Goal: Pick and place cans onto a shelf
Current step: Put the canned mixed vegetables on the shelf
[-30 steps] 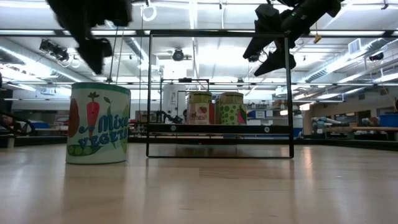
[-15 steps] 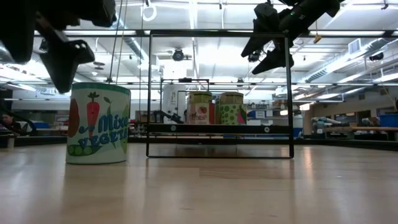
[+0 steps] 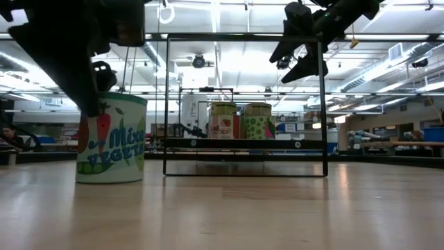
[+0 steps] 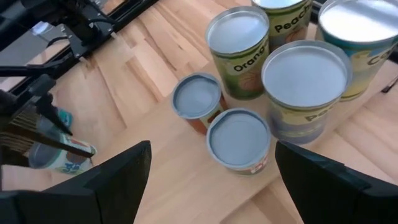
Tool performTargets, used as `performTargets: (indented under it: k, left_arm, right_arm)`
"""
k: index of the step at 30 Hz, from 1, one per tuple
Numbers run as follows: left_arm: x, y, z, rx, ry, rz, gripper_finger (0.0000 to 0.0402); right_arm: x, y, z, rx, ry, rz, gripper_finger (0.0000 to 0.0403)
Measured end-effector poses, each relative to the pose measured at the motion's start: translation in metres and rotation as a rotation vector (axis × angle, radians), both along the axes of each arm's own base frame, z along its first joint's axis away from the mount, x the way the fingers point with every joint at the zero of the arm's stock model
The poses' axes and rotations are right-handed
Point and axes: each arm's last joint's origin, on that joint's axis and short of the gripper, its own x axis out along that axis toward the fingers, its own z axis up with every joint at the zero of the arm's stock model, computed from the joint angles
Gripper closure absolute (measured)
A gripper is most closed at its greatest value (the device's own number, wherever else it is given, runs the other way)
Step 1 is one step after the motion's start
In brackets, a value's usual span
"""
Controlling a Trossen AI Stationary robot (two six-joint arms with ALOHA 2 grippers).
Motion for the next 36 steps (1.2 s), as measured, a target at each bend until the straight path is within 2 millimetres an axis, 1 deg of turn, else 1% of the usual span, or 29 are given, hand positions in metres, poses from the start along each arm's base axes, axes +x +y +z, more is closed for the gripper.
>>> performTargets:
  k: [5, 15, 24, 27, 31, 33, 36]
  left_arm:
    - [0.003, -0.002, 0.002, 0.073, -0.085, 0.032, 0.0054]
    - [0.003, -0.002, 0.003, 0.059, -0.082, 0.026, 0.0057]
    - [0.001, -0.001, 0.003, 0.056, -0.064, 0.025, 0.0116]
    - [-0.005, 0.001, 0.005, 0.054, -0.019, 0.023, 0.0119]
    - [-0.020, 0.010, 0.014, 0.089, 0.060, 0.047, 0.0116]
    - [-0.028, 0.014, 0.021, 0.109, 0.074, 0.045, 0.0116]
    - [-0.035, 0.019, 0.035, 0.113, 0.045, 0.008, 0.0116]
  right_arm:
    - [0.000, 0.000, 0.000, 0.005, 0.006, 0.007, 0.0053]
    - [0.000, 0.000, 0.000, -0.010, 0.010, 0.019, 0.0053]
    - [0.000, 0.000, 0.000, -0.012, 0.010, 0.020, 0.0053]
    - [0.000, 0.000, 0.000, -0.012, 0.010, 0.019, 0.0053]
    - [0.000, 0.000, 0.000, -0.021, 0.006, 0.012, 0.0053]
    - [0.000, 0.000, 0.000, -0.029, 0.004, 0.011, 0.0053]
    - [0.001, -0.001, 0.001, -0.050, 0.000, 0.001, 0.0053]
